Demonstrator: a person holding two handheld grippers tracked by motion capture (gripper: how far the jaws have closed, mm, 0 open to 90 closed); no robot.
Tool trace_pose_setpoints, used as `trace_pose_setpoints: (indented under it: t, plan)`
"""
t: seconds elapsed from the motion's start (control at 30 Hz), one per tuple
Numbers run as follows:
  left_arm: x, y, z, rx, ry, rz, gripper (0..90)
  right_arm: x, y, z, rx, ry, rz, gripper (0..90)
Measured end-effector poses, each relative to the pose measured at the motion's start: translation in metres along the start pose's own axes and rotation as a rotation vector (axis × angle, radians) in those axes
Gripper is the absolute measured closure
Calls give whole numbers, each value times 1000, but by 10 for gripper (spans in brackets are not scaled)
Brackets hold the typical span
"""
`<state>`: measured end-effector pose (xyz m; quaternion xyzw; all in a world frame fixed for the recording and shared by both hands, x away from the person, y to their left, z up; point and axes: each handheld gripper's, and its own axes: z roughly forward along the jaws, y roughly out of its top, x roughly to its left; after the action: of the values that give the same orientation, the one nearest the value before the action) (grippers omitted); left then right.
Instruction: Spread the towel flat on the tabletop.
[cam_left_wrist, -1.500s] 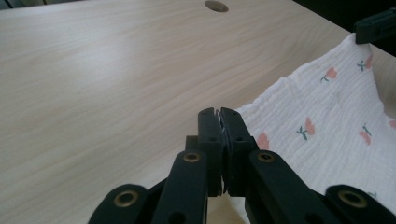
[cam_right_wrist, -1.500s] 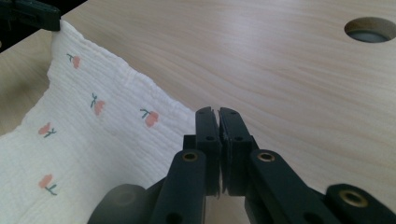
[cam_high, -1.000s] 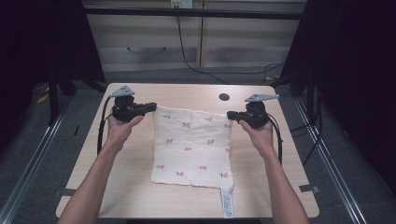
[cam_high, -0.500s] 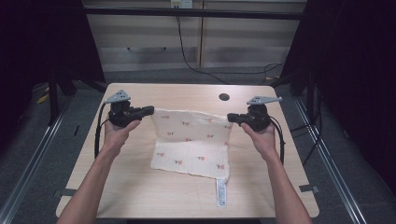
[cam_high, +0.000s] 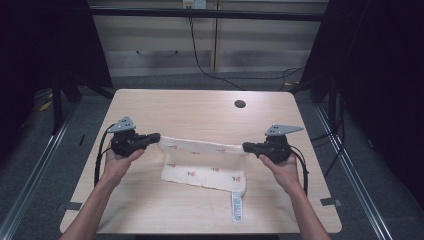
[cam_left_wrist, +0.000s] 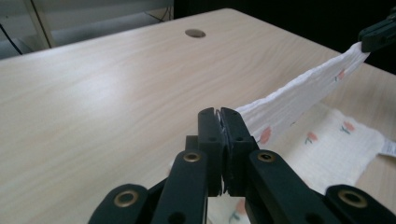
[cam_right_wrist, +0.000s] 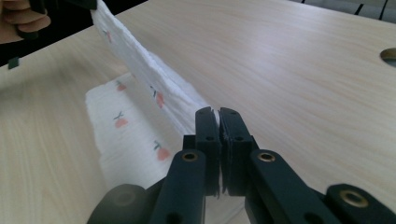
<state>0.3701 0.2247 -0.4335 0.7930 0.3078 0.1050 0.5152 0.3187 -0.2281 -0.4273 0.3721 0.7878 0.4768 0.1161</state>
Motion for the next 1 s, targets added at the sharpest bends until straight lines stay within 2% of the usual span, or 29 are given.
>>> trace_pose_setpoints:
  t: [0.07, 0.13, 0.2, 0.37, 0.47, 0.53, 0.6, 0.73, 0.9, 1.0]
  plan:
    - [-4, -6, -2, 10, -14, 5, 882, 5, -8, -1, 3, 9, 0, 872]
    - [-8, -10, -5, 24, -7, 29, 881, 10, -13, -2, 8, 9, -2, 871]
    - [-9, -15, -5, 30, -11, 26, 881, 13, -18, -1, 17, 13, -9, 871]
    - [-19, -33, -2, 80, -30, 48, 881, 16, -32, 5, 38, 26, 12, 870]
    - [-24, -39, -5, 107, -32, 69, 881, 20, -40, 4, 56, 30, 7, 869]
    - [-28, -45, -6, 140, -31, 97, 879, 22, -45, 2, 51, 39, 12, 868]
    - [-28, -54, -6, 136, -35, 72, 878, 26, -51, 4, 68, 43, 12, 867]
    - [-29, -65, -3, 166, -47, 59, 873, 33, -63, 11, 123, 57, 1, 861]
    - [-32, -74, -4, 188, -71, 49, 848, 35, -69, 7, 128, 59, 10, 812]
    - [-31, -75, -7, 187, -71, 30, 784, 38, -73, 6, 148, 59, 12, 762]
